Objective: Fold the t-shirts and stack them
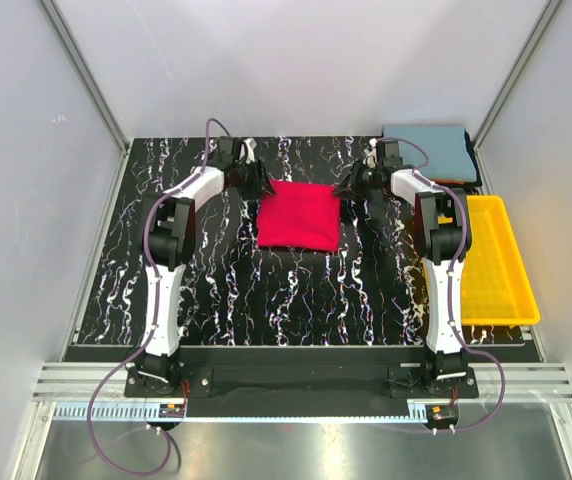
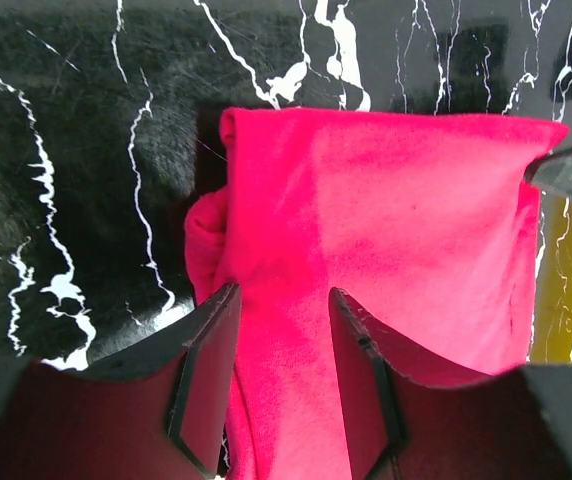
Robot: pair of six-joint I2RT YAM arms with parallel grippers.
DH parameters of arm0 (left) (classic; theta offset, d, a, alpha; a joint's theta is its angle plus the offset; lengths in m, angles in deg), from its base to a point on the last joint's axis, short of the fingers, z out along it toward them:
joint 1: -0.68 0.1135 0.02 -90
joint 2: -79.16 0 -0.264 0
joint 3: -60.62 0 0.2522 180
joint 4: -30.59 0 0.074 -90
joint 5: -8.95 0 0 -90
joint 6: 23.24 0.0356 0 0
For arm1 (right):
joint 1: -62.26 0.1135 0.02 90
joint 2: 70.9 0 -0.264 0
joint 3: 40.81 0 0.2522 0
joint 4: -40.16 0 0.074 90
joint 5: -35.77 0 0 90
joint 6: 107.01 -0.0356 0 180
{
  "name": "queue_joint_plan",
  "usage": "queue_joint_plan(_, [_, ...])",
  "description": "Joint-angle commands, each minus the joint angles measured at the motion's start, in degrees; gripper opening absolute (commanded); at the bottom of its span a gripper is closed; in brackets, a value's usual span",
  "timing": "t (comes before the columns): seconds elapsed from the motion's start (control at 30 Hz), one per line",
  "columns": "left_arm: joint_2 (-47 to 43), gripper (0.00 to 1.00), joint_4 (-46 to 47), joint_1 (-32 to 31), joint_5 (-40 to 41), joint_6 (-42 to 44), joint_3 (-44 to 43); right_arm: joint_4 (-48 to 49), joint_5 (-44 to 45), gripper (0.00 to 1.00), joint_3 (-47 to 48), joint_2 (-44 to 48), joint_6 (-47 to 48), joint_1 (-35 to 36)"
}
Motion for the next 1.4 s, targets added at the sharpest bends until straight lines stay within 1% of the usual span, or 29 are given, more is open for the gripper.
queue_joint_plan(0.0, [-2.19,0.47,-2.11,0.46,-1.92,0.56,-2.94,0.0,3.37,0.25,2.21,1.93,-0.86,-0.52])
queue_joint_plan(0.07, [-5.44,0.47,-3.0,0.55,-2.01,1.08,-2.33,0.0,1.44,0.28,1.86,3.43,-1.56,-0.61])
queue_joint_plan(0.1, [-8.32,0.48,-3.35,0.55,-1.92,1.52,-0.94,0.0,0.91,0.29,1.6,3.87,-1.65,-0.61])
queue_joint_plan(0.2, [-12.47,0.49,-4.58,0.47,-1.13,1.7,2.84,-0.35,0.2,0.33,-1.21,6.77,-1.91,-0.61])
queue_joint_plan(0.27, [-16.16,0.49,-4.76,0.46,-2.71,0.74,5.74,-0.26,0.46,0.35,-5.23,9.84,-2.7,-0.52])
queue_joint_plan(0.3, [-18.26,0.49,-4.67,-0.14,-2.54,0.47,8.8,-0.35,0.98,0.35,-6.74,11.76,-3.23,-0.52])
queue_joint_plan(0.33, [-19.16,0.49,-4.41,-0.5,-1.93,0.56,10.31,-0.26,1.25,0.35,-9.63,12.74,-3.67,-0.52])
queue_joint_plan(0.4, [-20.91,0.49,-3.1,-2.07,-1.75,0.82,14.43,-0.08,0.55,0.36,-12.19,15.54,-4.37,-0.43])
queue_joint_plan(0.53, [-21.19,0.47,-1.69,-4.28,-2.27,1.0,19.11,0.53,-0.24,0.35,-18.52,20.11,-4.29,0.18])
queue_joint_plan(0.57, [-21.1,0.47,-1.69,-4.54,-2.1,1.26,19.81,1.05,-0.24,0.35,-21.58,21.26,-4.29,0.53])
queue_joint_plan(0.7, [-19.61,0.46,-1.51,-5.34,-0.08,1.18,23.85,2.55,-1.99,0.35,-27.23,25.48,-3.24,2.81])
queue_joint_plan(0.8, [-18.73,0.45,-1.6,-5.25,2.2,1.26,25.96,2.64,-1.65,0.35,-31.09,27.68,-2.18,4.66])
queue_joint_plan(0.87, [-18.73,0.44,-1.6,-5.25,5.36,1.35,27.37,2.82,1.68,0.36,-33.82,27.95,-1.21,5.19])
queue_joint_plan(0.97, [-18.81,0.44,-1.6,-5.25,7.83,1.61,28.43,3.17,3.09,0.35,-35.76,26.2,-0.16,5.28])
queue_joint_plan(1.0, [-18.81,0.44,-1.6,-5.25,8.18,1.61,28.69,3.08,5.8,0.35,-36.2,25.24,0.02,5.28])
queue_joint_plan(1.03, [-18.73,0.44,-1.68,-5.25,8.88,1.61,28.78,3.17,6.52,0.35,-37.24,25.06,-0.15,5.28])
queue_joint_plan(1.17, [-19.69,0.43,-2.56,-5.25,10.99,1.61,29.92,4.31,5.91,0.35,-39.8,27.51,-0.42,5.81])
queue_joint_plan(1.27, [-22.93,0.43,-3.88,-5.16,10.65,2.67,29.67,3.96,5.3,0.36,-40.94,32.07,-0.24,5.81])
queue_joint_plan(1.3, [-25.47,0.43,-4.32,-5.25,9.86,2.84,29.4,3.96,5.3,0.37,-41.03,34.35,-0.24,5.81])
queue_joint_plan(1.37, [-30.03,0.45,-6.07,-5.25,7.93,3.9,27.66,3.26,5.91,0.38,-40.16,36.03,0.19,5.81])
